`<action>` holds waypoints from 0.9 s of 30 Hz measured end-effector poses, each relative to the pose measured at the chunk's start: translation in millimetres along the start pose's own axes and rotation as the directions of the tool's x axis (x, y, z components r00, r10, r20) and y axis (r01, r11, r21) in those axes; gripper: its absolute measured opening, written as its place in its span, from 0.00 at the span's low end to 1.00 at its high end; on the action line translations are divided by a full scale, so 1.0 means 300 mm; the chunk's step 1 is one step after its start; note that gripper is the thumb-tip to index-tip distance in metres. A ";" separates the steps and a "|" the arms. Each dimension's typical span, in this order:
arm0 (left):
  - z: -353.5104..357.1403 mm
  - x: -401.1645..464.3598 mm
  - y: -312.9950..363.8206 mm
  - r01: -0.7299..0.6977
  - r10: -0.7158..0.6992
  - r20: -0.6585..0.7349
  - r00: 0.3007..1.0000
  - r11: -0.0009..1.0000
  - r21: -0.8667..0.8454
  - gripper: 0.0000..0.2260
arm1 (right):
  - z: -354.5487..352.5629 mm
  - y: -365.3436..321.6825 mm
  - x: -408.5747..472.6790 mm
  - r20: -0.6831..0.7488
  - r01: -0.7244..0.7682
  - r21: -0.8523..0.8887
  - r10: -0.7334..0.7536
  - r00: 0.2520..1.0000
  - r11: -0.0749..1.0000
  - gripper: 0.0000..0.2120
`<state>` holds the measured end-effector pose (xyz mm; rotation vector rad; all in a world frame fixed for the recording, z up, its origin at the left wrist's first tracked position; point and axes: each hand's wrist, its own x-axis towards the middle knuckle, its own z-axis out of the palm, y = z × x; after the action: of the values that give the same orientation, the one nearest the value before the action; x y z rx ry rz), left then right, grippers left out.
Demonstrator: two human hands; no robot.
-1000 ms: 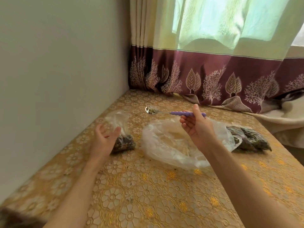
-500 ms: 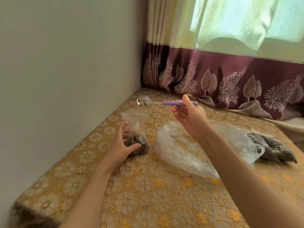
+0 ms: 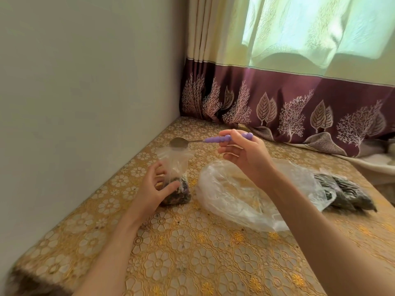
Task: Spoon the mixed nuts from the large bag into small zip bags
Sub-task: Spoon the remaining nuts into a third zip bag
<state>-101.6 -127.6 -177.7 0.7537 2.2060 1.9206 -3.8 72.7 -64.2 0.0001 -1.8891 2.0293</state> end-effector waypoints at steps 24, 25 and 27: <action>0.148 -0.060 0.164 0.014 -0.025 -0.027 0.999 0.942 -0.336 0.11 | -0.344 0.212 -0.379 -0.631 -0.104 -0.224 -0.064 0.773 0.969 0.09; 0.179 -0.064 0.182 0.011 -0.004 0.023 1.000 0.946 -0.323 0.12 | -0.349 0.228 -0.376 -0.643 -0.110 -0.234 -0.069 0.763 0.966 0.08; 0.246 -0.069 0.213 0.008 0.026 0.110 0.994 0.956 -0.295 0.14 | -0.352 0.256 -0.364 -0.651 -0.136 -0.295 -0.095 0.753 0.946 0.05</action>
<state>-35.4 -66.2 -135.1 0.7996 1.7979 2.0900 103.7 142.8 -175.8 -0.7358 -1.7009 1.4063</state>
